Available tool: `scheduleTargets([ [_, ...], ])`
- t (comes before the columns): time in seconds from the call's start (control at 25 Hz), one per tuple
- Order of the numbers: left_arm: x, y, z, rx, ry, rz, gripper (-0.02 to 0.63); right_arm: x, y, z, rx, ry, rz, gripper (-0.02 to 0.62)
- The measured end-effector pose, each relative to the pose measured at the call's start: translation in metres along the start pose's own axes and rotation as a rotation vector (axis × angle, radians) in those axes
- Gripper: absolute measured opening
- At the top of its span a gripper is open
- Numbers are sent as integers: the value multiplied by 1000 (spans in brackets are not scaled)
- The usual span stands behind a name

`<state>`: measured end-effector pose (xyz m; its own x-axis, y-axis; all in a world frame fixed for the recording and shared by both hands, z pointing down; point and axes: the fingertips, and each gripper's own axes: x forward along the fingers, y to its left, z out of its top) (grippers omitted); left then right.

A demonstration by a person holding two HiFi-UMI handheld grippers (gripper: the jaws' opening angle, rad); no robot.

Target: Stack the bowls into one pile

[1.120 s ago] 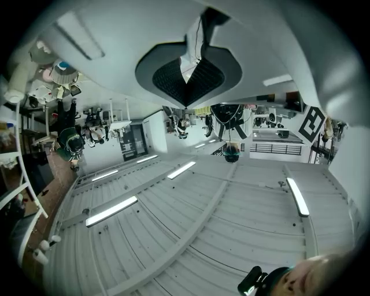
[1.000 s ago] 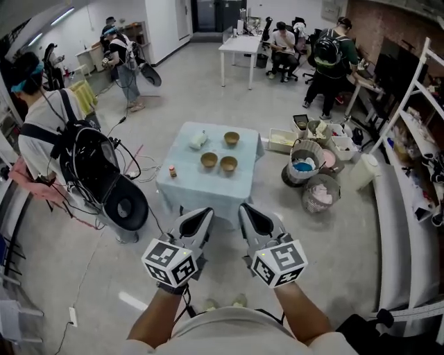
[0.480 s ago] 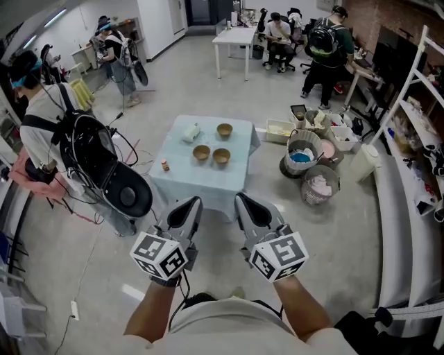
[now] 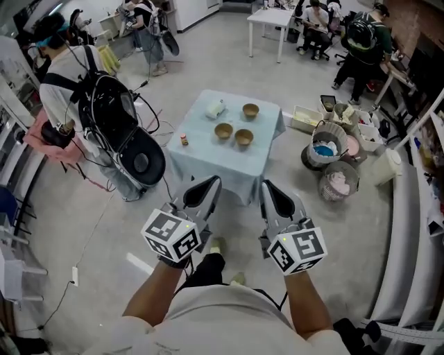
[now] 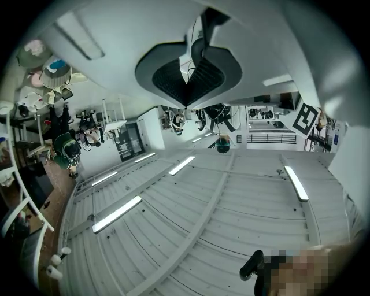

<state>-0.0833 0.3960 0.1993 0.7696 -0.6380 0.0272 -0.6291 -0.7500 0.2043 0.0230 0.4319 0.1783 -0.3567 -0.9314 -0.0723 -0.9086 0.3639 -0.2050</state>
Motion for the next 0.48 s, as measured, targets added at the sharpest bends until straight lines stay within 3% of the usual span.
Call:
scheduleTargets([
  [0.48, 61, 84, -8, -35, -14, -25, 6, 93, -28, -24, -33, 56, -23, 9],
])
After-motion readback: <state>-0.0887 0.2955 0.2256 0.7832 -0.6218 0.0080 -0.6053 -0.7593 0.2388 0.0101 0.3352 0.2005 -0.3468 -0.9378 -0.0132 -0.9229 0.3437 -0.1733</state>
